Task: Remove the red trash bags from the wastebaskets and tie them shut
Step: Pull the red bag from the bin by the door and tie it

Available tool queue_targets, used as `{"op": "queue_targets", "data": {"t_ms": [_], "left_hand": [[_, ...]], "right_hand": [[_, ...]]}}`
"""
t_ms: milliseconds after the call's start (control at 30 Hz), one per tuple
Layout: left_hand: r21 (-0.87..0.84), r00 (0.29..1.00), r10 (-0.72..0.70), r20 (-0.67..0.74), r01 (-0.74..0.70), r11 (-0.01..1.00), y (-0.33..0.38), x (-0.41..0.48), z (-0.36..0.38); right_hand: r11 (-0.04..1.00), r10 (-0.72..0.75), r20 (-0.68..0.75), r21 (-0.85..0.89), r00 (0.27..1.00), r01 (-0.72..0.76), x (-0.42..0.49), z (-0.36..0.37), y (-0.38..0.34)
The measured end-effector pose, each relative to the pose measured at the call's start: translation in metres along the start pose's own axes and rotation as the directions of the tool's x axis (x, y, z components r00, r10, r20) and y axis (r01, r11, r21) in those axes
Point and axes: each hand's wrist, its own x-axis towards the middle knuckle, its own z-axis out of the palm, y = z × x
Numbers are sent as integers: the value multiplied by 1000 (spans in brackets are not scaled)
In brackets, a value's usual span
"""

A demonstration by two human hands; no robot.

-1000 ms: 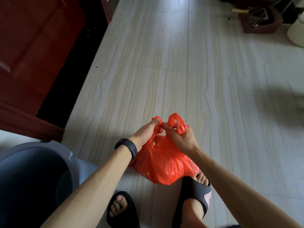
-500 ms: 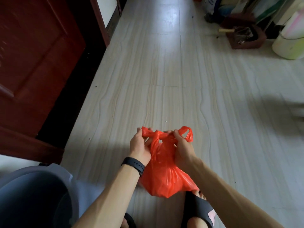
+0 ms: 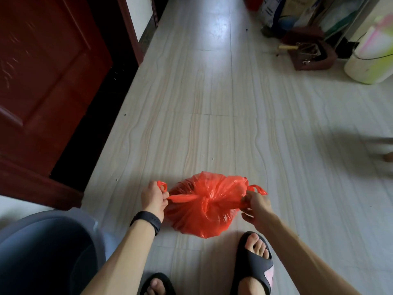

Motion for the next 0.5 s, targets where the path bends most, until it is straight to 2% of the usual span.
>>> {"op": "queue_targets", "data": {"t_ms": [100, 167, 267, 300, 367, 400, 433, 500], "left_hand": [[129, 989, 149, 13, -149, 980, 6, -3, -5], [192, 976, 200, 87, -213, 958, 9, -4, -7], [276, 945, 310, 109, -328, 903, 4, -10, -7], [355, 901, 427, 76, -425, 833, 3, -16, -6], [512, 740, 668, 79, -605, 610, 0, -24, -4], [524, 659, 747, 88, -669, 528, 0, -28, -1], [521, 618, 783, 69, -692, 500, 0, -32, 1], [468, 626, 779, -43, -676, 569, 0, -34, 4]], "right_hand": [[992, -9, 80, 126, 997, -1, 0, 1, -6], [973, -49, 140, 230, 989, 16, -1, 3, -9], [961, -102, 239, 273, 966, 34, -3, 11, -8], [965, -123, 265, 257, 956, 53, -4, 14, -6], [971, -189, 295, 201, 937, 132, -2, 19, -3], [968, -230, 308, 172, 923, 184, 0, 19, -3], [961, -269, 323, 150, 908, 231, 1, 19, -4], [945, -327, 340, 116, 881, 306, 4, 18, -2]]}}
